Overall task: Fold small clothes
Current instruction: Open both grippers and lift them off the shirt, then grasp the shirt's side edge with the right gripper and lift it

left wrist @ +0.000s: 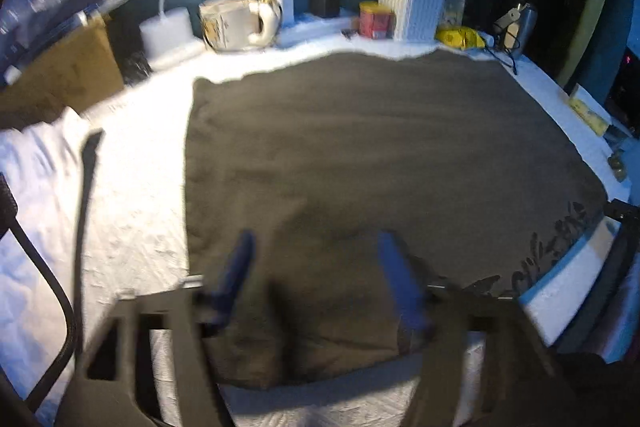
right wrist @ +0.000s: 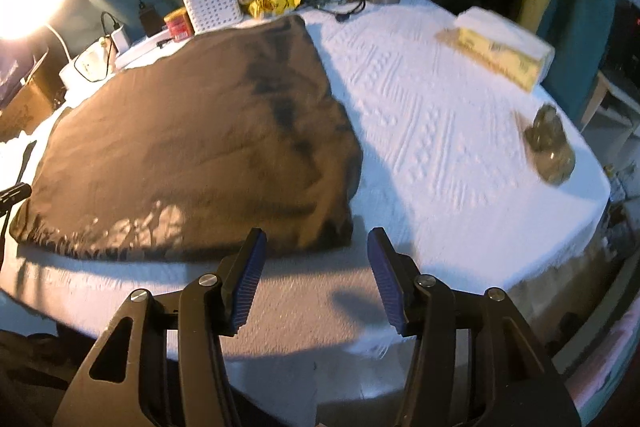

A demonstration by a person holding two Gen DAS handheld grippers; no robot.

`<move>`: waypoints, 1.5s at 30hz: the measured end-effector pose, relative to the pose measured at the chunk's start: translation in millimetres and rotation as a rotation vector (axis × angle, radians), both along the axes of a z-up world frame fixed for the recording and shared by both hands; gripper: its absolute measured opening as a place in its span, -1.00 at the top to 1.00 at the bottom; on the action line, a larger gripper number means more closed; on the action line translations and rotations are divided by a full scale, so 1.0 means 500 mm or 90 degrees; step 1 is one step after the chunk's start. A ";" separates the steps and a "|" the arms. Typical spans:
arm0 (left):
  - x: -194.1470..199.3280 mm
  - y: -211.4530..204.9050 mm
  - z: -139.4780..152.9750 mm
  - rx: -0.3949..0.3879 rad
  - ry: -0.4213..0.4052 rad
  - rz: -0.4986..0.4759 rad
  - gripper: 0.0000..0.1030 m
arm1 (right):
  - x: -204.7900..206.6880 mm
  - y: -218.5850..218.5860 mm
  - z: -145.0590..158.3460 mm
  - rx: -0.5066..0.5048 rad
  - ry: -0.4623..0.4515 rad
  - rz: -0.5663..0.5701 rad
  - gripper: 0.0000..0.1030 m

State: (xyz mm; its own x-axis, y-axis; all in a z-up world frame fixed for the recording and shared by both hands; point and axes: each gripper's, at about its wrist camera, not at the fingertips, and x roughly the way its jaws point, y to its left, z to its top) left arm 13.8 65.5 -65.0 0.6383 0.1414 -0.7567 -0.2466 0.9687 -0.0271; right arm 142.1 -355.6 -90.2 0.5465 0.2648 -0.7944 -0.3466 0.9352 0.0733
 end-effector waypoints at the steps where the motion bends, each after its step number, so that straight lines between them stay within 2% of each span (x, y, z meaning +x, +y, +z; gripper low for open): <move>1: -0.007 0.000 0.006 0.003 -0.011 0.001 -0.48 | -0.001 -0.001 -0.005 0.007 0.012 -0.004 -0.12; 2: -0.013 0.002 0.011 -0.002 -0.018 0.005 -0.49 | -0.002 -0.003 -0.009 0.012 0.021 -0.009 -0.21; 4: -0.024 0.012 0.019 -0.006 -0.030 0.027 -0.53 | -0.003 -0.001 -0.015 0.017 0.038 -0.016 -0.28; 7: -0.043 0.018 0.029 0.030 -0.052 0.064 -0.75 | -0.005 0.004 -0.013 0.027 0.044 -0.013 -0.28; 9: -0.050 0.017 0.037 0.036 -0.064 0.047 -0.75 | 0.000 0.008 -0.012 0.036 0.047 -0.025 -0.28; 11: -0.056 0.020 0.044 0.019 -0.078 0.026 -0.75 | 0.004 0.020 -0.011 0.049 0.051 -0.020 -0.28; 14: -0.044 0.033 0.040 0.042 -0.056 0.063 -0.75 | 0.017 0.038 -0.012 0.090 0.066 0.006 -0.28; 16: -0.031 0.048 0.026 0.029 -0.027 0.066 -0.75 | 0.026 0.044 -0.011 0.096 0.064 -0.001 -0.28; 19: -0.026 0.057 0.011 0.010 -0.015 0.055 -0.75 | 0.040 0.046 -0.011 0.129 0.067 -0.016 -0.28; 21: -0.021 0.054 0.008 0.019 -0.009 0.055 -0.75 | 0.050 0.050 -0.011 0.141 0.065 -0.026 -0.28; 24: -0.014 0.054 0.008 0.025 -0.030 0.060 -0.75 | 0.068 0.068 -0.009 0.145 0.063 -0.034 -0.28; 27: 0.002 0.060 0.008 0.009 -0.041 0.049 -0.75 | 0.085 0.085 -0.010 0.151 0.061 -0.033 -0.28; 34: 0.045 0.069 -0.007 0.013 0.006 0.022 -0.75 | 0.140 0.126 -0.013 0.164 0.053 -0.039 -0.28; 45: 0.074 0.118 -0.001 -0.002 0.010 0.057 -0.75 | 0.219 0.184 -0.012 0.160 0.033 -0.034 -0.28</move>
